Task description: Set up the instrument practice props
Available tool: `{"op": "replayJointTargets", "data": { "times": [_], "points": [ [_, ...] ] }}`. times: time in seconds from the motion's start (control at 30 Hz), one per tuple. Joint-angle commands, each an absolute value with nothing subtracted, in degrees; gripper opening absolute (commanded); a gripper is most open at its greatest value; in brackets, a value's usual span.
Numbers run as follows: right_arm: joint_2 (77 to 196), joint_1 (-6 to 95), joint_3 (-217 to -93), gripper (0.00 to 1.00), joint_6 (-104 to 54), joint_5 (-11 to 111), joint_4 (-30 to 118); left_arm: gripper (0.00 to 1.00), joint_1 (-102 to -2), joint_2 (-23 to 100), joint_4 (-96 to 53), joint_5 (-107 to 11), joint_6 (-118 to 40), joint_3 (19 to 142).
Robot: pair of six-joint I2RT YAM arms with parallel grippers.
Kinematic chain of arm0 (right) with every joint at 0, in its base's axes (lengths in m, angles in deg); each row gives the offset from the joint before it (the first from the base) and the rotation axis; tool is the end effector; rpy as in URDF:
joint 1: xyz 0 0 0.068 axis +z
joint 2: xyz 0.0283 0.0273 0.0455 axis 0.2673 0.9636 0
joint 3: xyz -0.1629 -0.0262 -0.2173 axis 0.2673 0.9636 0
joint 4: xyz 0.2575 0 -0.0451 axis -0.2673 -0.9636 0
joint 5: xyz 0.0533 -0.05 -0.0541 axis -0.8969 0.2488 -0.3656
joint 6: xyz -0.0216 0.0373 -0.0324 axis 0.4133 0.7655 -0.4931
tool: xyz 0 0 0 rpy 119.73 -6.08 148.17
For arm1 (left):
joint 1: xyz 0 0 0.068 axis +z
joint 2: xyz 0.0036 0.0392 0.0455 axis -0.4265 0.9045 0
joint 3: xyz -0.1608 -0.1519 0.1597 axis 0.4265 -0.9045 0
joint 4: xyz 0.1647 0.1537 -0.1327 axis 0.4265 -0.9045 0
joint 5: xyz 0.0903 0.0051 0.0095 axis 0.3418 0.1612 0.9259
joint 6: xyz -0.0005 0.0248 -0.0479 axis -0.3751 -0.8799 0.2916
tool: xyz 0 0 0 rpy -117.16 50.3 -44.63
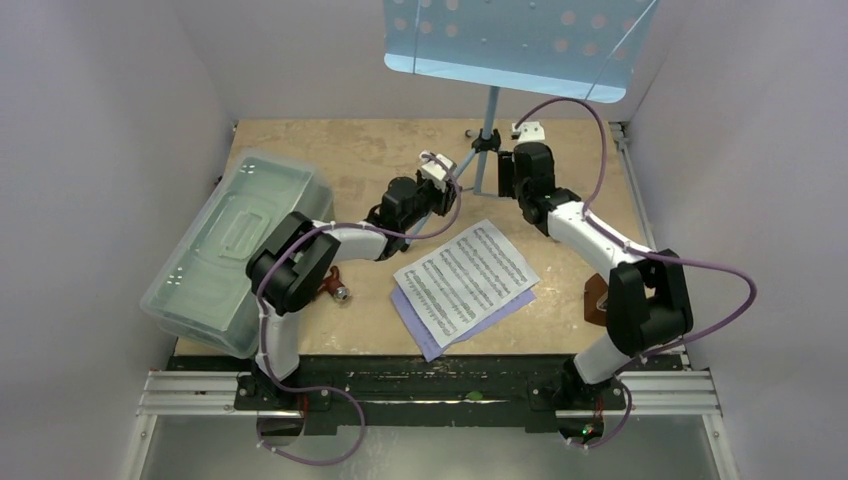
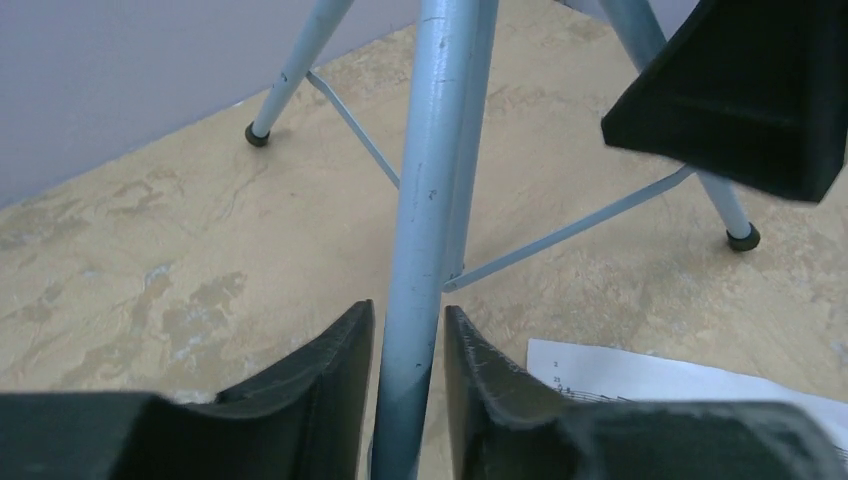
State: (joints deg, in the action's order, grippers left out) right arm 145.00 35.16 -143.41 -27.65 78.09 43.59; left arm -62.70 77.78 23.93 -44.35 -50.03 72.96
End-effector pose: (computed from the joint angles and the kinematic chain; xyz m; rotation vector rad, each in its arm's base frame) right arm 0.3442 0.1099 0.2775 -0.0520 2.0046 -0.0907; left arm 0.3502 -0.2721 0.1966 0.5813 1.5510 -0.5825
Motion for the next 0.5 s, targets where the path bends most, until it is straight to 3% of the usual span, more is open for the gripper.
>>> {"op": "replayJointTargets", "data": {
  "times": [0.0, 0.1, 0.17, 0.3, 0.47],
  "points": [
    [146.03, 33.78, -146.33, 0.67, -22.12, 79.83, 37.07, 0.42, -63.33, 72.10, 22.75, -39.04, -40.52, 72.07],
    [143.15, 33.75, -147.30, 0.84, -18.33, 79.51, 31.30, 0.61, -63.17, 69.86, 14.12, -36.06, -36.42, 74.54],
    [140.49, 33.77, -147.61, 0.88, -16.75, 79.39, 27.41, 0.65, -63.02, 68.10, 6.93, -34.76, -32.62, 76.35],
    [133.30, 33.94, -143.56, 0.98, -15.32, 78.39, 21.96, 0.69, -62.64, 61.63, -2.66, -34.86, -25.66, 75.12],
    [121.56, 35.88, -135.96, 0.99, -15.21, 75.76, 19.00, 0.69, -62.24, 49.53, -16.59, -34.28, -17.33, 68.27]
  ]
}}
